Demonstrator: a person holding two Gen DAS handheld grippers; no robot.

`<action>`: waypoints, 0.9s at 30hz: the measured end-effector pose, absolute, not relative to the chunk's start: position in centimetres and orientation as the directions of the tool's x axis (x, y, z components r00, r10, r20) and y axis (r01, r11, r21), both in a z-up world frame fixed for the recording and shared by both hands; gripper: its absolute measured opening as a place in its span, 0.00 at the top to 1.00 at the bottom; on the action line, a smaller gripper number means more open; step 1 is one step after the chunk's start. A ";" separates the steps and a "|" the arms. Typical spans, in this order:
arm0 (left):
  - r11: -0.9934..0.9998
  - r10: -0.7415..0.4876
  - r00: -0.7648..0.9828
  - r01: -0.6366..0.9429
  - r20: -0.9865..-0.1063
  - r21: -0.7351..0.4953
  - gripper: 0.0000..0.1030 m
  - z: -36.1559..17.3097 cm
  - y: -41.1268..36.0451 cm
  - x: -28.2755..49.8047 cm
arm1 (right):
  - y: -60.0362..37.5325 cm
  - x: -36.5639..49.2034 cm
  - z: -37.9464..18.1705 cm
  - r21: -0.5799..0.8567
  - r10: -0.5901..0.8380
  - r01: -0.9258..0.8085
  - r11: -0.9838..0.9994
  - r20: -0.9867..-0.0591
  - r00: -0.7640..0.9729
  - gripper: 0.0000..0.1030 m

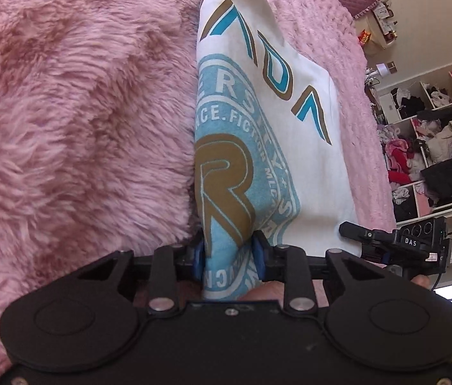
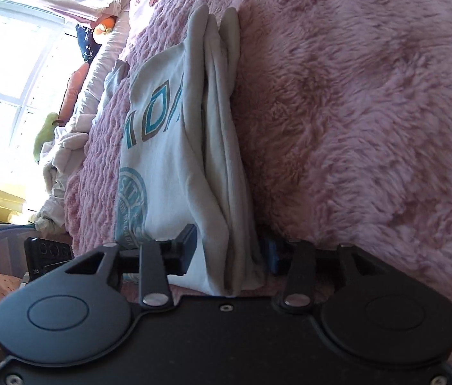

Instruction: Fold small clothes

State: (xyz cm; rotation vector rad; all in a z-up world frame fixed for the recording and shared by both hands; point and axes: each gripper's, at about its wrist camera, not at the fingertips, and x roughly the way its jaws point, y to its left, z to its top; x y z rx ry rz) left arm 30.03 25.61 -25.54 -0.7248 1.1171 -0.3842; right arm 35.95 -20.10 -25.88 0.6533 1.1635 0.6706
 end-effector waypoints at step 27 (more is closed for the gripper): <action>0.728 -0.389 0.694 -0.171 -0.605 -0.664 0.89 -26.1 28.6 53.7 | -14.1 53.7 -25.7 0.625 0.587 -0.145 0.767 -0.592 0.552 0.78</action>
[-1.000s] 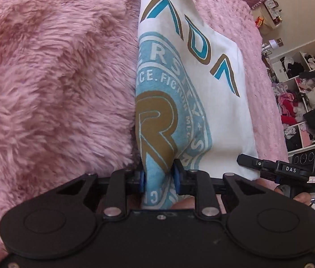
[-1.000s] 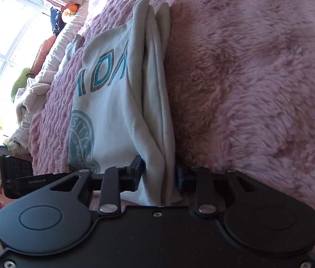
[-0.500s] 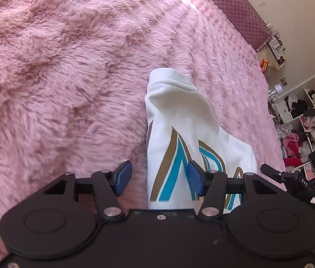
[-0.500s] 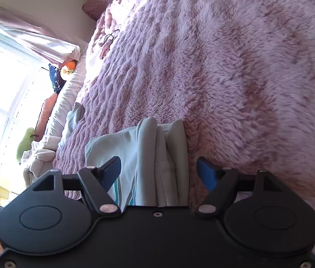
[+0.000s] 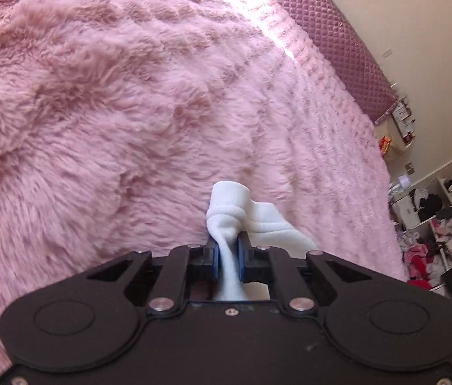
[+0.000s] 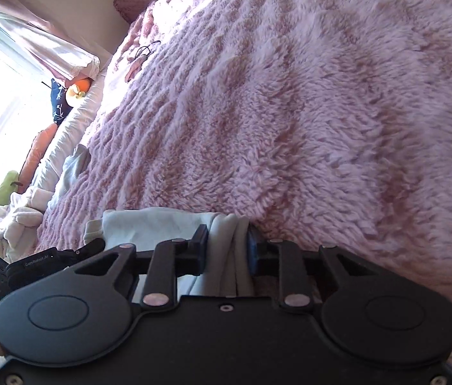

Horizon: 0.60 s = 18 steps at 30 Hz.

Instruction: Fold small clothes

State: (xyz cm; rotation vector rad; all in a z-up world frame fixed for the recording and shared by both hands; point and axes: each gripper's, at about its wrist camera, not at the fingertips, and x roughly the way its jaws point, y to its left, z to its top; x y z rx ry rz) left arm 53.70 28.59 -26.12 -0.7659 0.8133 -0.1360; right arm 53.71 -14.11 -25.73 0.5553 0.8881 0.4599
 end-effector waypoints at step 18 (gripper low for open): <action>0.913 -0.329 0.643 0.030 -0.692 -0.406 0.60 -20.0 20.9 41.8 | -9.9 45.6 -19.9 0.369 0.472 -0.295 0.881 -0.653 0.592 0.79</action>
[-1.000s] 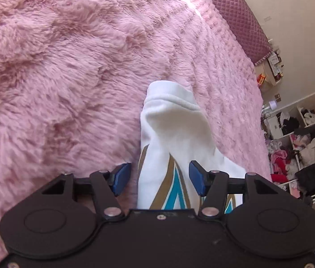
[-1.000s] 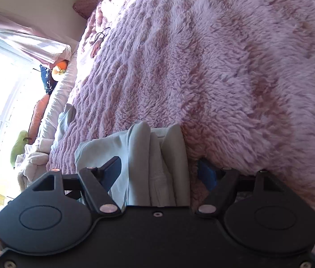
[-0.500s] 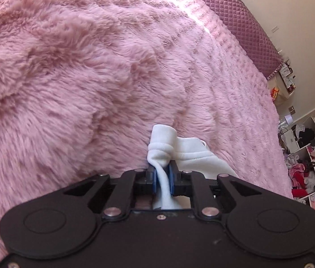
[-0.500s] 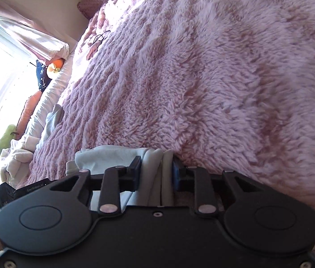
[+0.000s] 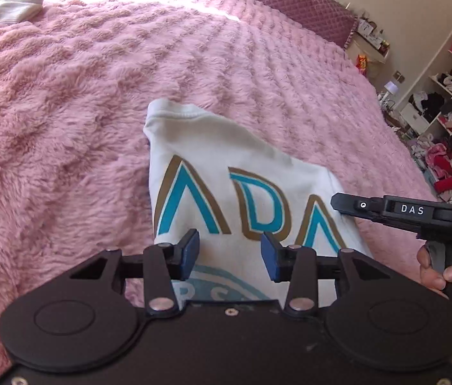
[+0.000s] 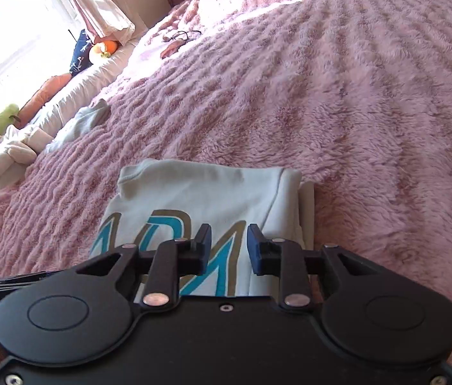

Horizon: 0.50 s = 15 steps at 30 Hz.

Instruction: Fold small clothes

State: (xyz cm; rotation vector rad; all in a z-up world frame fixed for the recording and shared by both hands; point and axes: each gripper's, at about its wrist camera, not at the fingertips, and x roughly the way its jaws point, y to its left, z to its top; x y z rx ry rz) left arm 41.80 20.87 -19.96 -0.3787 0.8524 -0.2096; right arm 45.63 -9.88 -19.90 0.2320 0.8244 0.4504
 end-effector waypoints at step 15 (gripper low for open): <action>0.883 -0.319 0.700 -0.025 -0.639 -0.468 0.43 -17.6 19.5 30.9 | -12.3 33.3 -18.3 0.388 0.524 -0.353 0.851 -0.601 0.603 0.93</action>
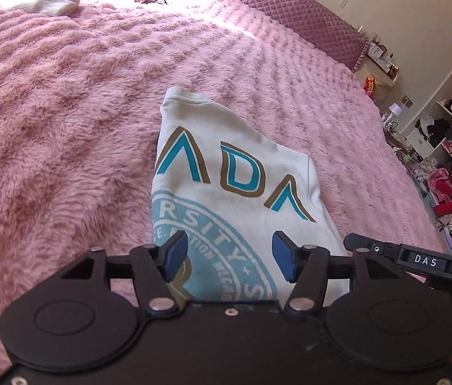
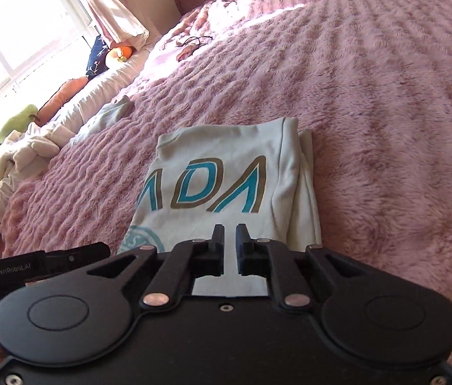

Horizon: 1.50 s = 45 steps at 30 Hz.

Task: Fold small clothes
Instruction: 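Press the folded sweatshirt flat with the right gripper and release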

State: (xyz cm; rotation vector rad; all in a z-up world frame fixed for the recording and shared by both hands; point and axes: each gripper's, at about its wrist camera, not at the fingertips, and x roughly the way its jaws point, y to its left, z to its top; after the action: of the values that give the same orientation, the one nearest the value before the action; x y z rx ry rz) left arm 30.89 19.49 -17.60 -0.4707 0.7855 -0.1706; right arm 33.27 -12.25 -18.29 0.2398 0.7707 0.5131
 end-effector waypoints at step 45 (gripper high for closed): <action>0.827 -0.285 0.620 -0.227 -0.731 -0.514 0.54 -24.1 20.8 25.7 | -16.6 27.3 -23.0 0.312 0.341 -0.173 0.934 -0.641 0.687 0.85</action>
State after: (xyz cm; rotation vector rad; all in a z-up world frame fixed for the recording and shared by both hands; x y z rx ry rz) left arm 25.73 20.81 -24.06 -0.6180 0.9175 -0.0361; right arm 27.31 -16.65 -23.04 0.2347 0.7612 0.2906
